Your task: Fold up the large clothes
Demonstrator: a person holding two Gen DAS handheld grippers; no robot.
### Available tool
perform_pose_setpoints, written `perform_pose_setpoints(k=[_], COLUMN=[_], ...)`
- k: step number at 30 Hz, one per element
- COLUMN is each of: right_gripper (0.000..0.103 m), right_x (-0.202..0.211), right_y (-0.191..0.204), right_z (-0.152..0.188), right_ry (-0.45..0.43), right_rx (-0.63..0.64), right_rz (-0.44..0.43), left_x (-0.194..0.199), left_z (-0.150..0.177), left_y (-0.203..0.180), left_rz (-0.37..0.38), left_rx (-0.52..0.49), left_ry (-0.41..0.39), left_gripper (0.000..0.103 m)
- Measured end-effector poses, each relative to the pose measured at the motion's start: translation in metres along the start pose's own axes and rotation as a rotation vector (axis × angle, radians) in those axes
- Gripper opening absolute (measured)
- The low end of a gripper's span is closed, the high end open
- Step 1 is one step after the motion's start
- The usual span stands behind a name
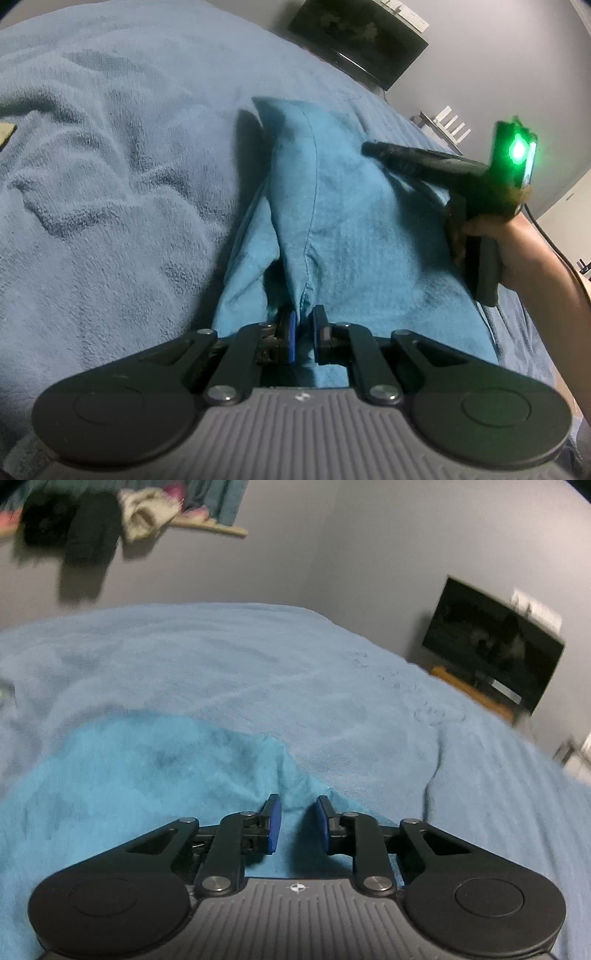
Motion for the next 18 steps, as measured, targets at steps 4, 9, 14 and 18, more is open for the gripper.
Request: perform_pose_setpoints(k=[4,9,14,18], right_gripper=[0.021,0.057,0.062,0.094], right_x=[0.018,0.023,0.049,0.049], right_y=[-0.052,-0.132,-0.147,-0.148], right_z=[-0.006,0.035,0.048,0.069], right_ry=[-0.113,-0.068,-0.133,-0.082], right_rx=[-0.267,-0.38,-0.558,-0.688], right_rz=[-0.064,0.064,-0.066,-0.243], left_x=[-0.001,0.001,0.001,0.001], left_z=[0.002,0.004,0.007,0.007], left_y=[-0.002,-0.007,-0.008,-0.011], left_rz=[0.005,0.016,-0.001,-0.004], left_rx=[-0.006,-0.018,-0.017,-0.012], left_ry=[0.009,0.011,0.021,0.024], left_gripper=[0.006,0.008,0.008,0.008])
Point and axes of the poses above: each gripper's, at about its wrist camera, not at the fingertips, and x roughly against the way its jaws point, y to its left, z to its underside, the point moved 10 cm from there along -x, roughly the way its jaws point, and after that the axes turned 5 degrees about y, right-handed, at the moved point
